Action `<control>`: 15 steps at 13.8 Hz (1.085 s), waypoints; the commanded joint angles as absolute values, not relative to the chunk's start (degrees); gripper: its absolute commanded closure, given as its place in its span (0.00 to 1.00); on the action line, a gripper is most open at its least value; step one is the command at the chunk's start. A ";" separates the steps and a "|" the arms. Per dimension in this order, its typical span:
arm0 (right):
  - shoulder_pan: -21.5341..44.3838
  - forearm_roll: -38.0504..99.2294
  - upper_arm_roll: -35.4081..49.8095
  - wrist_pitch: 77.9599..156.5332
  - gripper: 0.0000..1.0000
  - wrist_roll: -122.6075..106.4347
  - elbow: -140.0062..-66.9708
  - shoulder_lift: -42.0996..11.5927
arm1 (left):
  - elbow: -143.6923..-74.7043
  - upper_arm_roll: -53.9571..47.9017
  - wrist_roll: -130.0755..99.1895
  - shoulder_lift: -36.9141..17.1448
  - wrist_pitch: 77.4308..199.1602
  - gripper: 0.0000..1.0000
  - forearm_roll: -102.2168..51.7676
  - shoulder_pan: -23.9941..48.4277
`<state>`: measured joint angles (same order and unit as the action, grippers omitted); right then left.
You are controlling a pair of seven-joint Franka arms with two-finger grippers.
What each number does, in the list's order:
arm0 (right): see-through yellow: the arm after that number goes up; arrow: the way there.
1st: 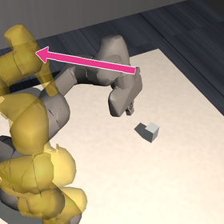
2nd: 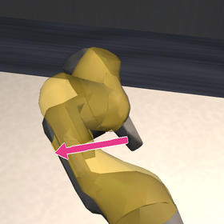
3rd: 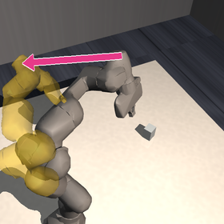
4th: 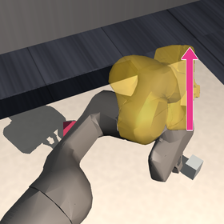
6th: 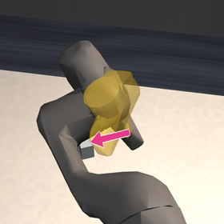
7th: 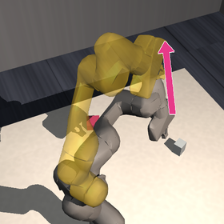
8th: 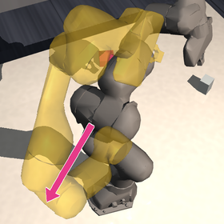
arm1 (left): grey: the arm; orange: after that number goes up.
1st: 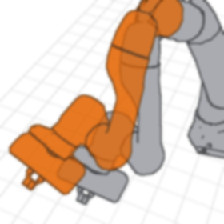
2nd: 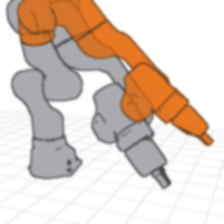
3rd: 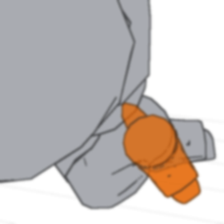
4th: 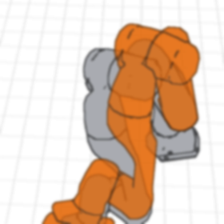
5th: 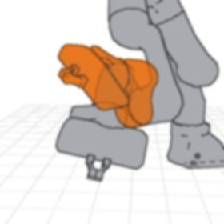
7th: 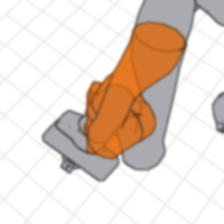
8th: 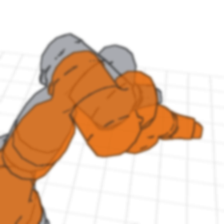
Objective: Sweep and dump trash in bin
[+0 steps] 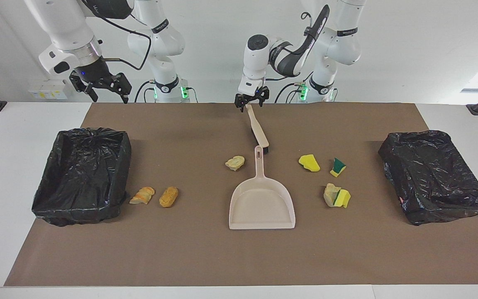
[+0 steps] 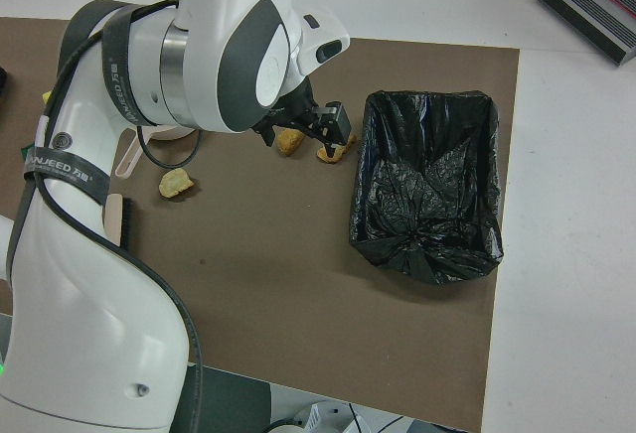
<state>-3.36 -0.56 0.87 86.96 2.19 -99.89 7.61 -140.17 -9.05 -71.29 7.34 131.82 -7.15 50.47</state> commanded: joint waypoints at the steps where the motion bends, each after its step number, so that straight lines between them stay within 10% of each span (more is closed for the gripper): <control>1: -3.34 0.61 1.41 92.10 0.00 2.46 -105.47 9.68 | -141.77 -8.09 -71.63 8.17 133.33 0.52 -8.00 52.21; 5: 0.78 0.88 1.76 95.35 0.00 7.02 -105.64 5.99 | -142.12 -8.00 -70.85 8.26 132.98 1.00 -8.35 52.12; 15: 12.90 3.07 1.76 112.83 0.00 23.97 -105.47 -6.84 | -128.61 -7.03 -51.03 17.39 105.16 1.00 -8.35 30.80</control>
